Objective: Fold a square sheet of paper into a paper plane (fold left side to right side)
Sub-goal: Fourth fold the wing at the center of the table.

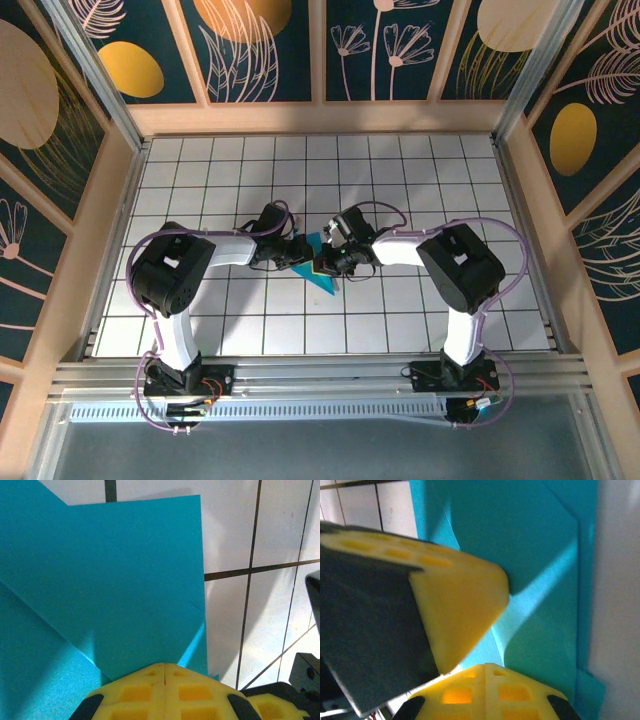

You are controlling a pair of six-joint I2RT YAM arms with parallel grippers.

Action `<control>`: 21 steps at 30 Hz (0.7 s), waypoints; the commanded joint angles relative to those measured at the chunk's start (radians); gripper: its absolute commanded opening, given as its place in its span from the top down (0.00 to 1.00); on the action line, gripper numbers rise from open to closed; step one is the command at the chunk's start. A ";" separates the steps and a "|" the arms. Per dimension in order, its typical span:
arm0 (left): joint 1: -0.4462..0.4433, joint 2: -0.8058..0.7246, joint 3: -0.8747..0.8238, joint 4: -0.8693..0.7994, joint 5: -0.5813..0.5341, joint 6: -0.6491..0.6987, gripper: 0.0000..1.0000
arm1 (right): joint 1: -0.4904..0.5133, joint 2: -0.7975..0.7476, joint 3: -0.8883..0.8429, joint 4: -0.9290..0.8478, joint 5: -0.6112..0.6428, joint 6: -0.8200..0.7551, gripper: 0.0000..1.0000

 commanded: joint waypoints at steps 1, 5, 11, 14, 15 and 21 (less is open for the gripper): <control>0.014 0.038 -0.031 -0.091 -0.099 0.013 1.00 | -0.010 0.031 0.027 0.025 0.009 0.006 1.00; 0.014 0.039 -0.029 -0.091 -0.101 0.012 1.00 | -0.010 0.040 0.001 0.000 0.018 -0.001 1.00; 0.014 0.042 -0.025 -0.097 -0.105 0.013 1.00 | -0.010 -0.007 -0.108 -0.031 0.012 0.010 1.00; 0.014 0.042 -0.025 -0.098 -0.107 0.014 1.00 | -0.007 -0.064 -0.187 -0.034 -0.007 0.025 1.00; 0.014 0.040 -0.025 -0.097 -0.108 0.013 1.00 | -0.002 -0.081 -0.213 -0.041 -0.018 0.028 1.00; 0.014 0.036 -0.021 -0.096 -0.106 0.013 1.00 | 0.019 -0.196 -0.302 -0.129 -0.051 0.013 1.00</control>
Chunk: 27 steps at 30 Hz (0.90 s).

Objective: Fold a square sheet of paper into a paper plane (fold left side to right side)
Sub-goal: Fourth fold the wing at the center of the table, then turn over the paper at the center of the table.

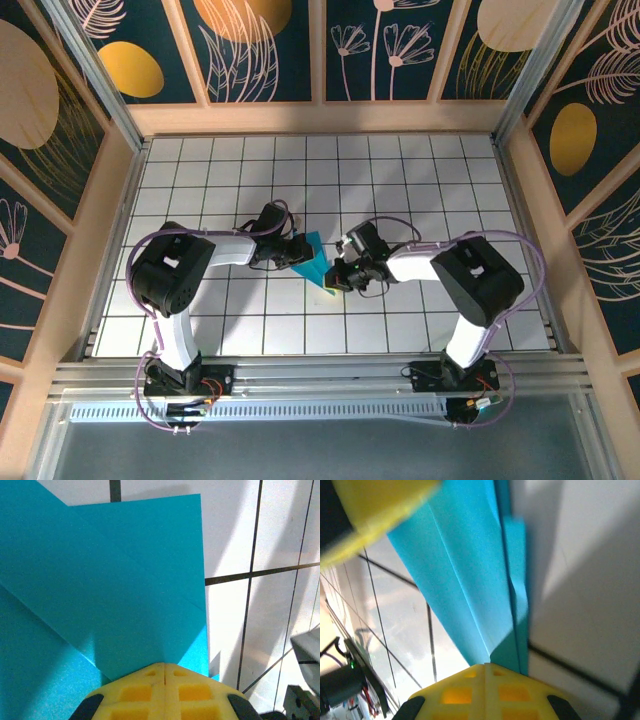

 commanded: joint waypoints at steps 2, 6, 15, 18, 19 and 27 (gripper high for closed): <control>0.011 0.024 -0.021 -0.089 -0.093 0.013 1.00 | 0.006 -0.095 -0.060 -0.238 -0.009 -0.023 1.00; 0.011 -0.007 0.002 -0.070 -0.058 0.015 0.96 | -0.051 -0.184 -0.020 -0.299 0.001 -0.069 1.00; 0.012 -0.156 0.115 -0.101 -0.066 0.066 0.73 | -0.133 -0.160 0.096 -0.165 0.000 -0.187 0.66; 0.012 -0.232 0.100 -0.127 -0.150 0.077 0.66 | -0.133 -0.082 0.151 -0.105 -0.003 -0.228 0.60; 0.013 -0.259 0.085 -0.130 -0.183 0.078 0.64 | -0.133 -0.052 0.174 -0.093 -0.014 -0.241 0.58; 0.014 -0.445 -0.068 -0.137 -0.389 0.055 0.53 | -0.133 0.157 0.330 -0.069 -0.051 -0.311 0.54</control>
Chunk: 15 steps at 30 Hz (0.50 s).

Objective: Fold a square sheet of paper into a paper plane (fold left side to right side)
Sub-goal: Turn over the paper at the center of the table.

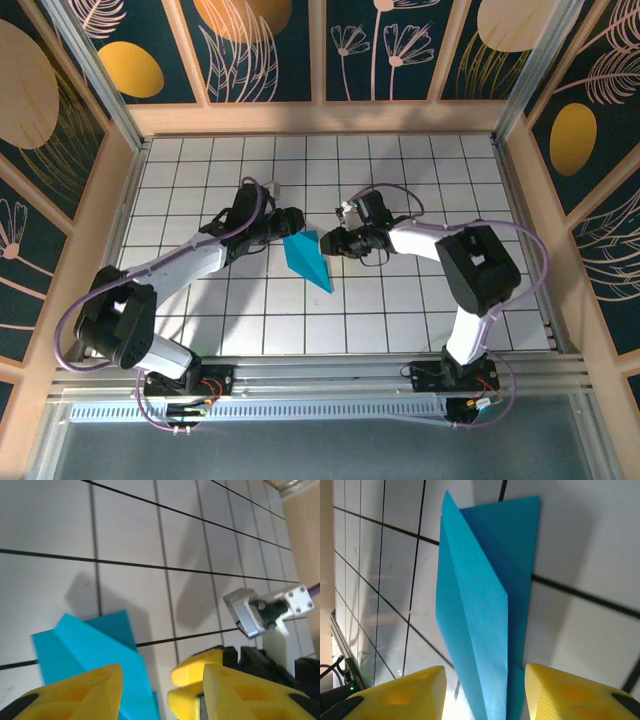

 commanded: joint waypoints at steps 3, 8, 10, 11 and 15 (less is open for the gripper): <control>0.006 -0.068 -0.071 -0.048 -0.124 -0.005 0.52 | -0.001 0.096 0.071 0.038 -0.056 -0.057 0.54; 0.006 -0.093 -0.090 -0.060 -0.148 0.000 0.51 | -0.001 0.123 0.074 0.068 -0.088 -0.056 0.55; 0.006 -0.094 -0.089 -0.060 -0.149 0.001 0.51 | -0.001 0.125 0.066 0.087 -0.102 -0.052 0.58; 0.006 -0.091 -0.087 -0.060 -0.147 -0.001 0.50 | 0.000 0.125 0.062 0.099 -0.114 -0.048 0.61; 0.011 -0.094 -0.081 -0.050 -0.129 -0.009 0.48 | 0.000 0.122 0.057 0.106 -0.121 -0.043 0.69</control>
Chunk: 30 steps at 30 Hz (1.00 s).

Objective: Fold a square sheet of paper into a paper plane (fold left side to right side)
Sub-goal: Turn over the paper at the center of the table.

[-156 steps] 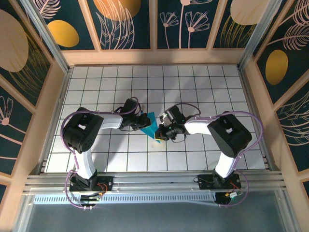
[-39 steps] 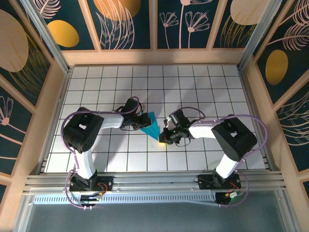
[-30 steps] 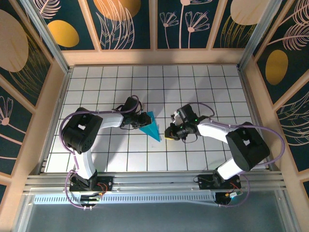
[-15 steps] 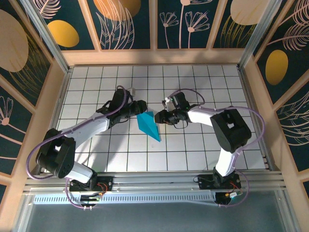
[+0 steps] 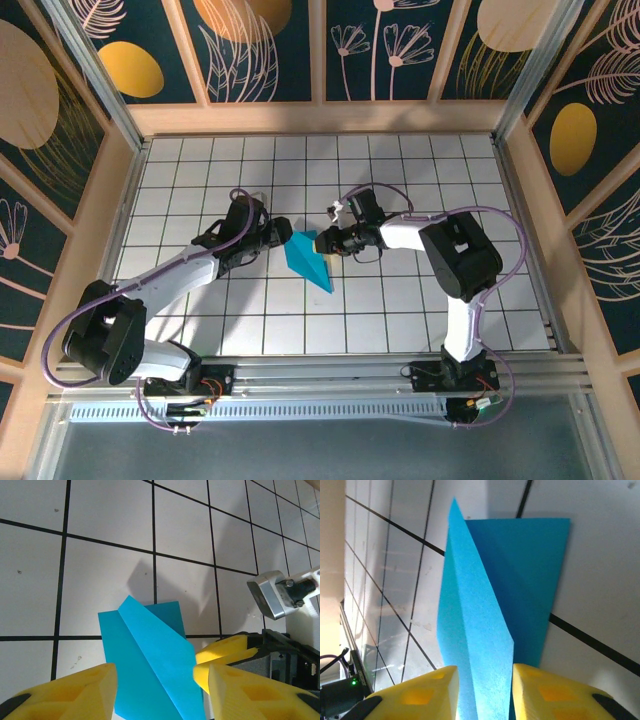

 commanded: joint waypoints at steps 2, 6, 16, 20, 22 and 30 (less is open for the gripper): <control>0.017 -0.023 -0.003 0.006 0.014 -0.018 0.47 | 0.001 0.003 0.002 0.037 -0.030 -0.010 0.73; 0.045 -0.030 -0.015 0.035 0.066 -0.032 0.47 | 0.001 -0.001 -0.007 0.054 -0.040 -0.001 0.84; 0.174 -0.160 -0.111 0.229 0.308 -0.079 0.35 | -0.033 -0.167 -0.073 0.153 -0.014 0.044 1.00; 0.181 -0.196 -0.110 0.351 0.437 -0.112 0.30 | -0.068 -0.287 -0.123 0.280 -0.052 0.111 1.00; 0.181 -0.198 -0.109 0.445 0.516 -0.152 0.30 | -0.087 -0.341 -0.150 0.369 -0.092 0.164 1.00; 0.180 -0.121 -0.081 0.727 0.708 -0.289 0.40 | -0.105 -0.451 -0.168 0.611 -0.214 0.344 1.00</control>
